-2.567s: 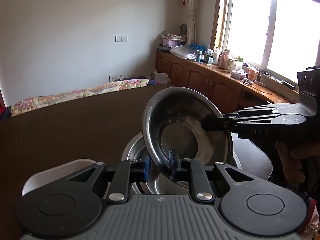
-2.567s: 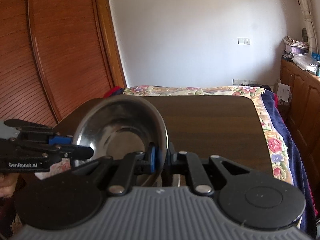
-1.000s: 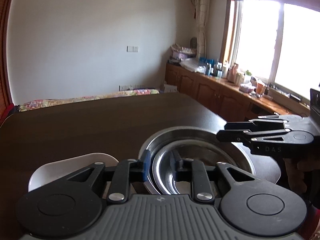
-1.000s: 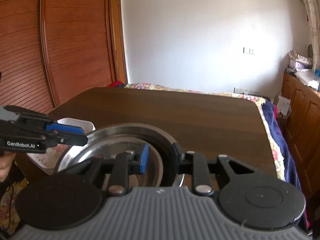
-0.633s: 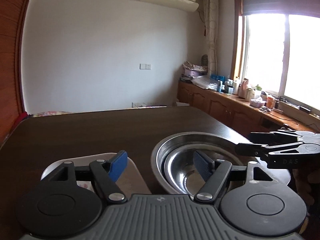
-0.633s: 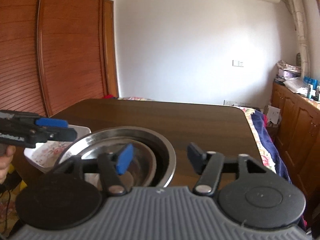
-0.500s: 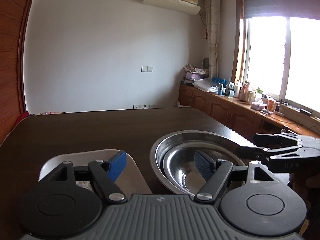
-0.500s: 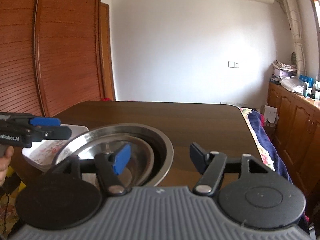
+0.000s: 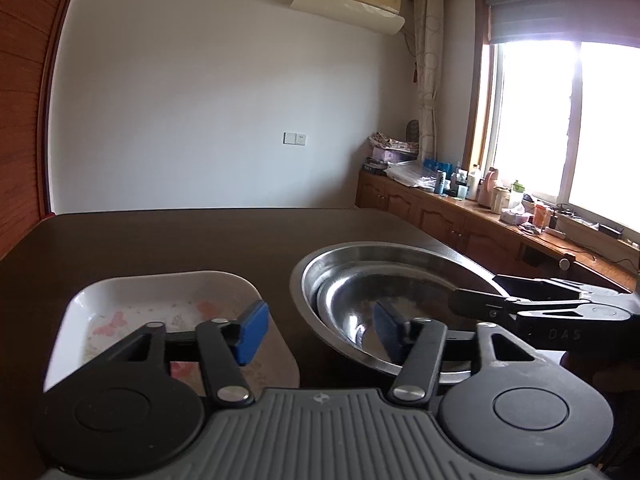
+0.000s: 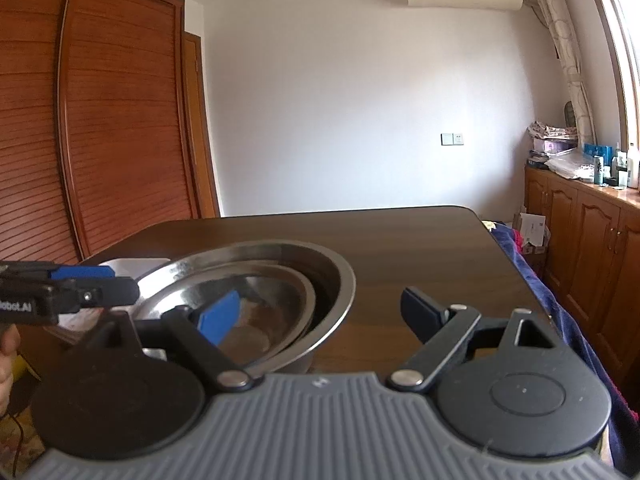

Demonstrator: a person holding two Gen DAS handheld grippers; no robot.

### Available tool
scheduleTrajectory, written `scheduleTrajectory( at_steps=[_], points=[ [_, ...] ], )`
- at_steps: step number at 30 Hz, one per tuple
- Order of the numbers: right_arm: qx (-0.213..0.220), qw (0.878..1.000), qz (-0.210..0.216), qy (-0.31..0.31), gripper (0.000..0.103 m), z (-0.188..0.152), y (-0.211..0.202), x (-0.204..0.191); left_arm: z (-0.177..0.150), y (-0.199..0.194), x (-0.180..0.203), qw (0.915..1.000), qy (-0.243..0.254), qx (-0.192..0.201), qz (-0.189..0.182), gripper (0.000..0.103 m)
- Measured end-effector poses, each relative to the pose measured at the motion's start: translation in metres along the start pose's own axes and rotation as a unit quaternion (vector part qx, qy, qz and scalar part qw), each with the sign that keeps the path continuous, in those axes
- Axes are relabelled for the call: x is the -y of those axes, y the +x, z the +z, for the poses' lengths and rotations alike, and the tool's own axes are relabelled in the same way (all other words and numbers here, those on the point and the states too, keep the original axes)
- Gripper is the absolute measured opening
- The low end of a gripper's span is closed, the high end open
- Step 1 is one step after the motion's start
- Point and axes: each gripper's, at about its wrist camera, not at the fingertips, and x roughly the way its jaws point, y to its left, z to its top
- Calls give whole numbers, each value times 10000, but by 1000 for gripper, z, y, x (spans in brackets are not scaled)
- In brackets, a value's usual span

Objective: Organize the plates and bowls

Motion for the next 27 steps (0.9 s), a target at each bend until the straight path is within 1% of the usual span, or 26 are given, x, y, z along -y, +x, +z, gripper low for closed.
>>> scheduleTrajectory(
  at_steps=[4,11,13,15,16,19,21,23,27],
  points=[
    [-14,9999,44,104,88,-4,0,3,-4,4,6,9999,33,-76,-91,74],
    [-65,9998,125,169,86,-7,1,2,-8,6,6,9998,-46,-125,-124,72],
    [-72,9996,167,196,83,-7,2,2,-9,6,6,9998,-60,-130,-127,72],
    [-91,9995,203,207,73,-7,4,1,-9,7,6,9998,-58,-122,-122,71],
    [-99,9995,213,211,71,-7,5,1,-9,8,6,9998,-60,-118,-123,71],
    [-68,9994,238,236,60,-8,4,-1,-9,8,6,9999,-71,-98,-98,71],
    [-35,9994,251,216,50,-9,3,-2,-10,7,7,9999,-63,-69,-74,71],
    [12,9996,217,174,47,-8,1,-3,-11,7,8,9999,-68,-55,-67,71],
    [70,9994,212,251,43,-9,0,-2,-10,6,9,10000,-53,-60,-31,71]
  ],
)
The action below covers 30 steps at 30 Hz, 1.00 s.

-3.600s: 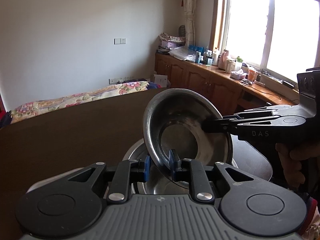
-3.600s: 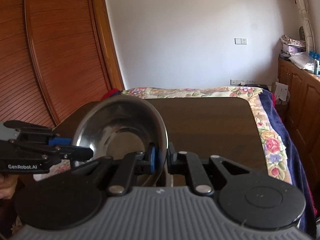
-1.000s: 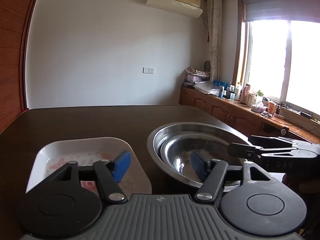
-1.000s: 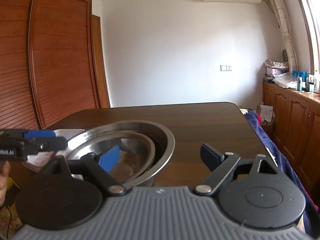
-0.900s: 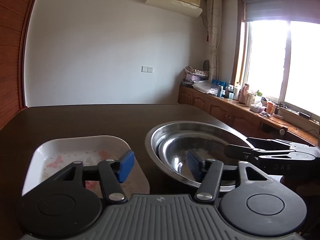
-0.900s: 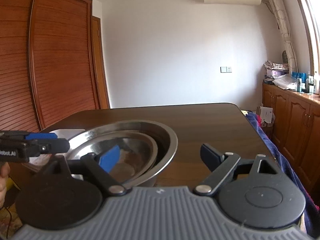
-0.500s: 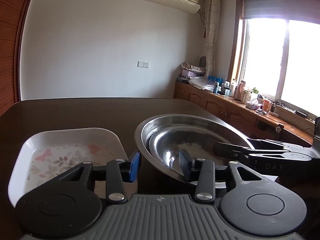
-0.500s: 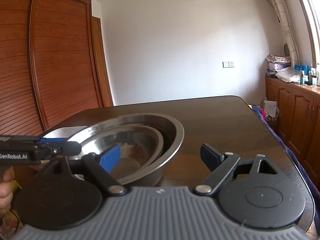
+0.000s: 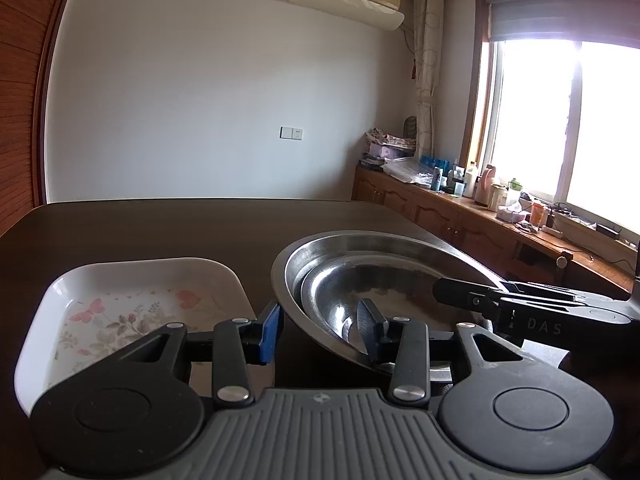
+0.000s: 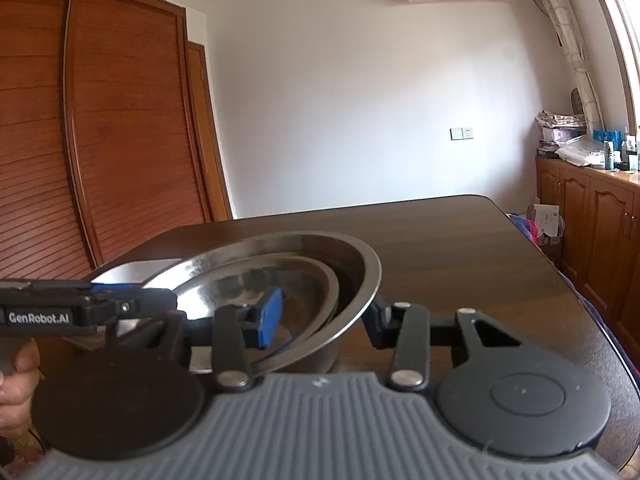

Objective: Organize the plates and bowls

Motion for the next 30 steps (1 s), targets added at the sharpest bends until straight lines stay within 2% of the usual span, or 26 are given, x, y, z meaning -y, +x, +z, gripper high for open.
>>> scheduleTrajectory(
  at_steps=[6,19,30],
  points=[
    [46,9999,-52,79,37,2,-2,2,1,0,1,10000,-33,-4,8,71],
    [187,9998,38,68,36,14,-8,-3,11,-23,-3,9996,70,272,75,71],
    [238,9994,235,-91,36,24,-3,-15,19,-43,-22,9986,63,400,342,71]
  ],
)
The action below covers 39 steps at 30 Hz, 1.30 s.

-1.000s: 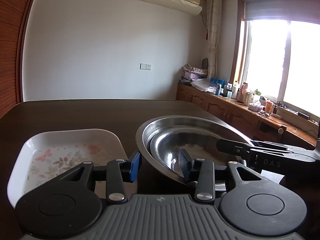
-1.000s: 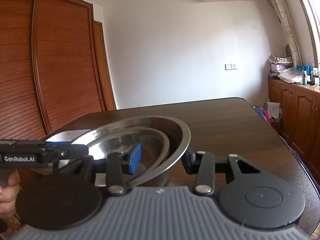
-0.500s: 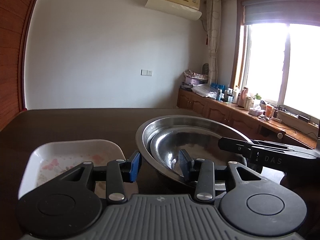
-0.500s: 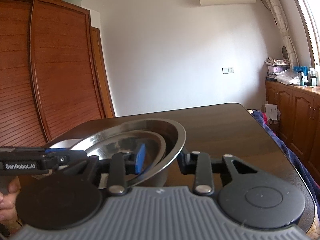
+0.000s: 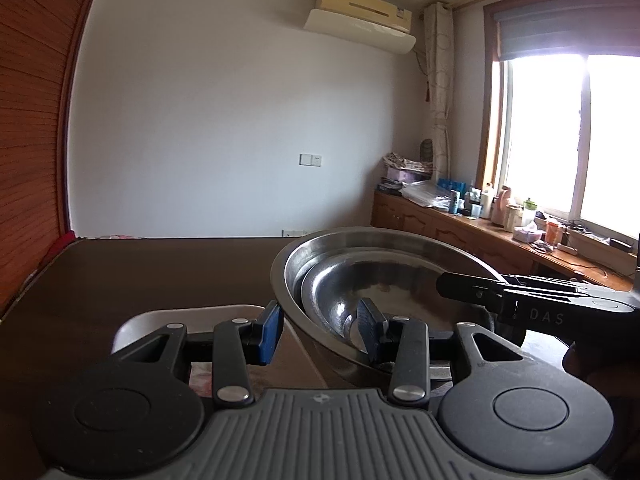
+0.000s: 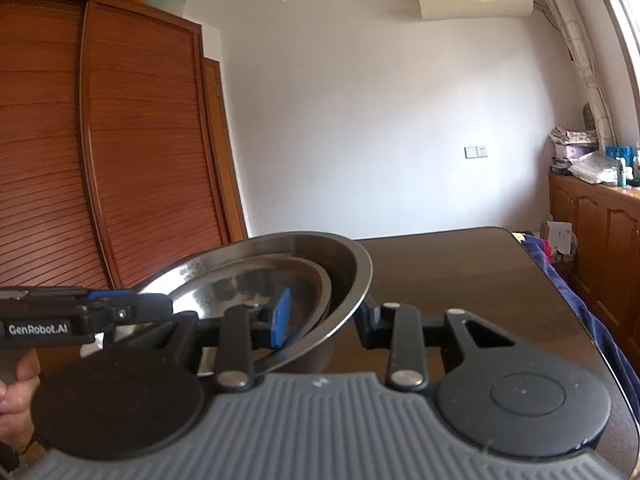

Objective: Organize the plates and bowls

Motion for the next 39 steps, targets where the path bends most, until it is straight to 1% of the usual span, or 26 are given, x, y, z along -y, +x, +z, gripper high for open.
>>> scheduleTrajectory(
  at_steps=[14,25,31,39],
  points=[
    [-26,9991,380,-188,36,8,14,-26,7,-22,-29,9990,-68,92,425,71],
    [-183,9969,690,-341,36,6,30,-51,8,-30,-49,9969,-195,102,760,71],
    [-283,9956,835,-333,36,7,37,-57,5,-34,-58,9961,-255,90,844,71],
    [-395,9946,875,-399,36,2,41,-67,-1,-35,-59,9952,-329,1,921,71]
  ],
)
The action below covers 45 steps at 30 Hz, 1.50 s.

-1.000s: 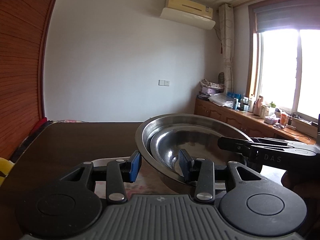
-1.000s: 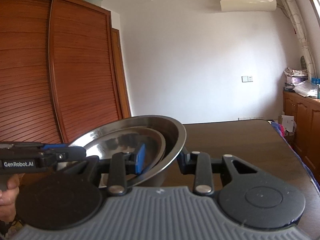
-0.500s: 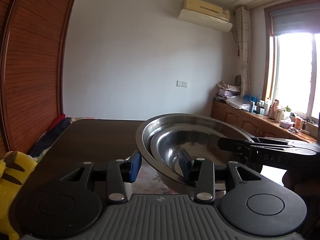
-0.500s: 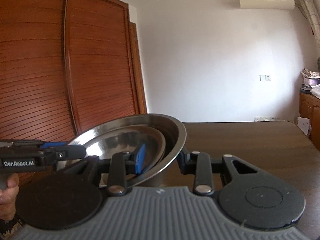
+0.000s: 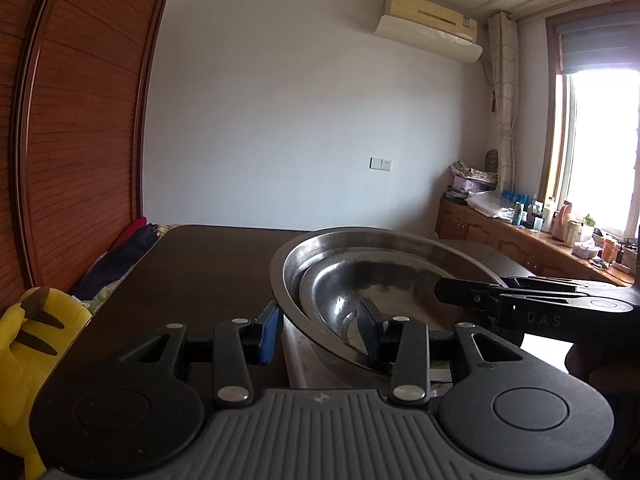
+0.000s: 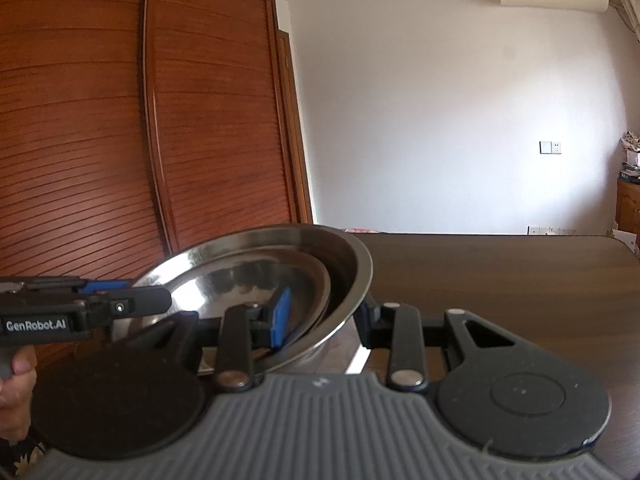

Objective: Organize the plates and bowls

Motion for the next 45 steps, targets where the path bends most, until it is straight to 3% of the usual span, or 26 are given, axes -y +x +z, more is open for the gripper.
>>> scheduleTrajectory(
  at_steps=[24,30,35,41,45],
  points=[
    [-176,9998,75,34,39,-11,12,0,-7,8,-3,9999,-85,-96,39,74],
    [-19,9999,16,-138,67,-9,5,-4,-3,0,-4,9999,40,27,143,87],
    [67,9998,-109,-130,70,-1,-10,3,11,-13,-4,9992,113,261,282,103],
    [168,9988,-442,-119,80,10,-36,12,28,-26,8,9980,239,499,289,103],
    [348,9970,-675,-160,93,16,-56,16,35,-31,17,9977,257,566,259,103]
  ],
)
